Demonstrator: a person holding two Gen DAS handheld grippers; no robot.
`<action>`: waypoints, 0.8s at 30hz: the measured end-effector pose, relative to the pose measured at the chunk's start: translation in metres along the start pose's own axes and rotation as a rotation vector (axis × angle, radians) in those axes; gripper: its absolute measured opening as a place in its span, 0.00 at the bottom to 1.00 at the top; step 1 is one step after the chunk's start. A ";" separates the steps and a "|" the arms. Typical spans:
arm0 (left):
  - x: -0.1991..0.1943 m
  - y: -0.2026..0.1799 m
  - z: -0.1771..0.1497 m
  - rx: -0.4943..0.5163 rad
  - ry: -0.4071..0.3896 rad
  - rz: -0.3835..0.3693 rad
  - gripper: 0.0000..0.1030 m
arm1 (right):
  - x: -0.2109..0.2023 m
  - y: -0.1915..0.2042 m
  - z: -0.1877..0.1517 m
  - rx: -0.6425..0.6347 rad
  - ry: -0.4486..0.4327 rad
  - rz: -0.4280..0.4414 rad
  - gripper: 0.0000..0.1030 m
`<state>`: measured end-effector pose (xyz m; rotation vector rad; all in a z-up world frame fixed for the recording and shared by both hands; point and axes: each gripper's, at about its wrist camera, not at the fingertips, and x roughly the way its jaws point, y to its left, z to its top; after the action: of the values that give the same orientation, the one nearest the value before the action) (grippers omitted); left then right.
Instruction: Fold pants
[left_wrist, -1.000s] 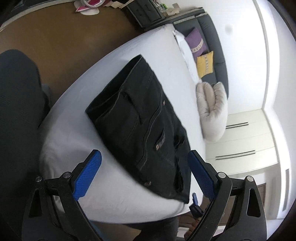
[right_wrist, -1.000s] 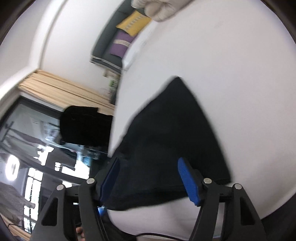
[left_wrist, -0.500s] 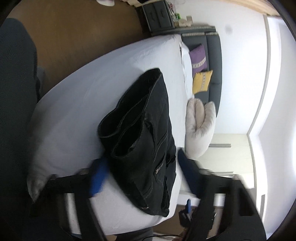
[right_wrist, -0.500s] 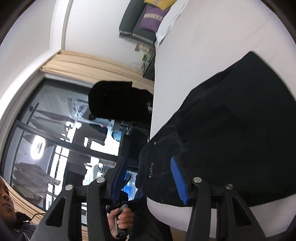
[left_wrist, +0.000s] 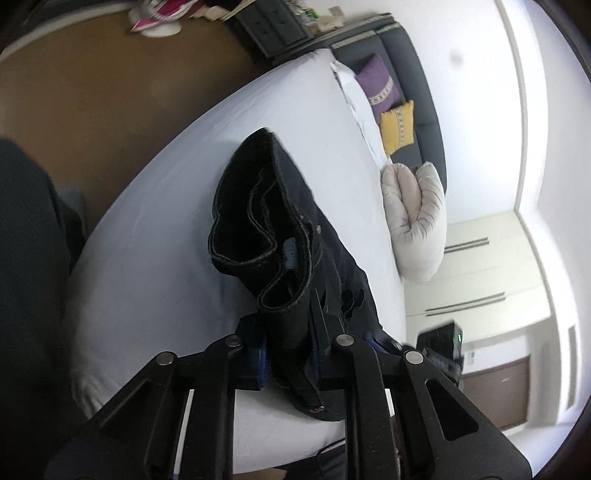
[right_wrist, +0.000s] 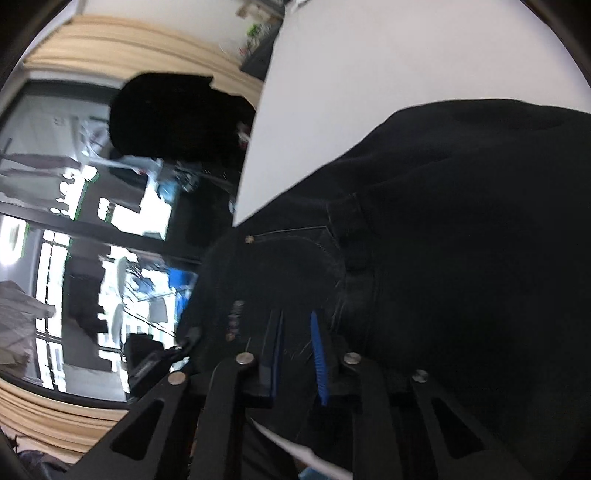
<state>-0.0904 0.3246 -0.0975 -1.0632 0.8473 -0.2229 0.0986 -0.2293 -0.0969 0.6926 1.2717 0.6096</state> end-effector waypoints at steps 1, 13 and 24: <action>0.000 -0.004 0.000 0.024 -0.002 0.006 0.14 | 0.006 0.000 0.005 -0.006 0.015 -0.014 0.13; 0.001 -0.099 -0.004 0.324 -0.030 0.064 0.14 | 0.034 -0.036 0.004 0.060 0.050 -0.073 0.00; 0.065 -0.227 -0.052 0.688 0.007 0.102 0.14 | -0.007 -0.005 0.006 -0.026 -0.053 0.018 0.48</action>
<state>-0.0322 0.1412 0.0488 -0.3749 0.7462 -0.3970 0.1034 -0.2383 -0.0953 0.6947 1.2081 0.6175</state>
